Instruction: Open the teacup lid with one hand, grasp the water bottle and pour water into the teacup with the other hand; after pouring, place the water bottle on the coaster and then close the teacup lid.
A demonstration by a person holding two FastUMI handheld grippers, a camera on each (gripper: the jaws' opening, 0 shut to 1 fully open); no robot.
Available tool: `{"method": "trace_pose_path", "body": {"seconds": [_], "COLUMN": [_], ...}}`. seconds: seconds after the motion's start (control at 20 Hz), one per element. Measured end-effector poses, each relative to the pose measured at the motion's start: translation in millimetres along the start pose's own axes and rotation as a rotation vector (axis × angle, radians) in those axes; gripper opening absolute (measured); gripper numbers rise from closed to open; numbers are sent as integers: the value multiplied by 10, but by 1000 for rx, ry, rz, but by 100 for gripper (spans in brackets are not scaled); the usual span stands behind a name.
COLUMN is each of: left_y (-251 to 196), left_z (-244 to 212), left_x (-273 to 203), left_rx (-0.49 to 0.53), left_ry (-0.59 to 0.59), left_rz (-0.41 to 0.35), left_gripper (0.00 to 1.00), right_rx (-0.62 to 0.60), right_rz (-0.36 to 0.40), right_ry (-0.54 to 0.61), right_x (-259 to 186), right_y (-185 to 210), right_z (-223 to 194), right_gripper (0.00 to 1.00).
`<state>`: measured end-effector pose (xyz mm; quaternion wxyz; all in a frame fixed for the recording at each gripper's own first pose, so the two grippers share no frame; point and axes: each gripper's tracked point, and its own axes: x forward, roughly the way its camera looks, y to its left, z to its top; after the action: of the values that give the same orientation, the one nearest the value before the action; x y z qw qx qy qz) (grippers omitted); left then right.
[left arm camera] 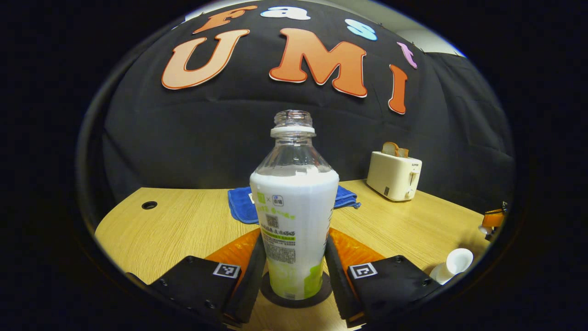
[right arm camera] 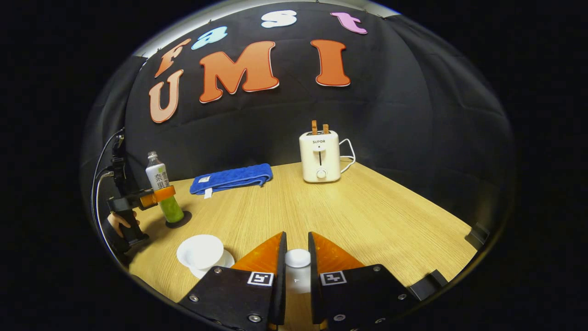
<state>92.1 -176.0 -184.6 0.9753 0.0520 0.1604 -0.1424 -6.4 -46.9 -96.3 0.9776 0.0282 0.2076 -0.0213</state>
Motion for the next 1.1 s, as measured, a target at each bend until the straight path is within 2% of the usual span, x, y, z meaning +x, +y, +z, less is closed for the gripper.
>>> {"method": "trace_pose_path", "body": {"seconds": [0.35, 0.5, 0.6, 1.1], "left_y": [30, 47, 38, 105], "left_z": [-103, -69, -70, -41], "left_x": [-16, -20, -30, -287], "left_rx": [20, 22, 13, -7], "left_ry": [38, 18, 15, -28], "left_rz": [17, 25, 27, 109], "left_gripper": [75, 90, 95, 95], "right_rx": [-47, -69, -71, -100], "right_rz": [212, 264, 287, 318], "right_ry": [-24, -9, -2, 21], "right_x": [94, 148, 172, 286], "right_y": [920, 1182, 1277, 1448], "right_z": [116, 52, 29, -122], "right_gripper": [22, 23, 23, 23]}}
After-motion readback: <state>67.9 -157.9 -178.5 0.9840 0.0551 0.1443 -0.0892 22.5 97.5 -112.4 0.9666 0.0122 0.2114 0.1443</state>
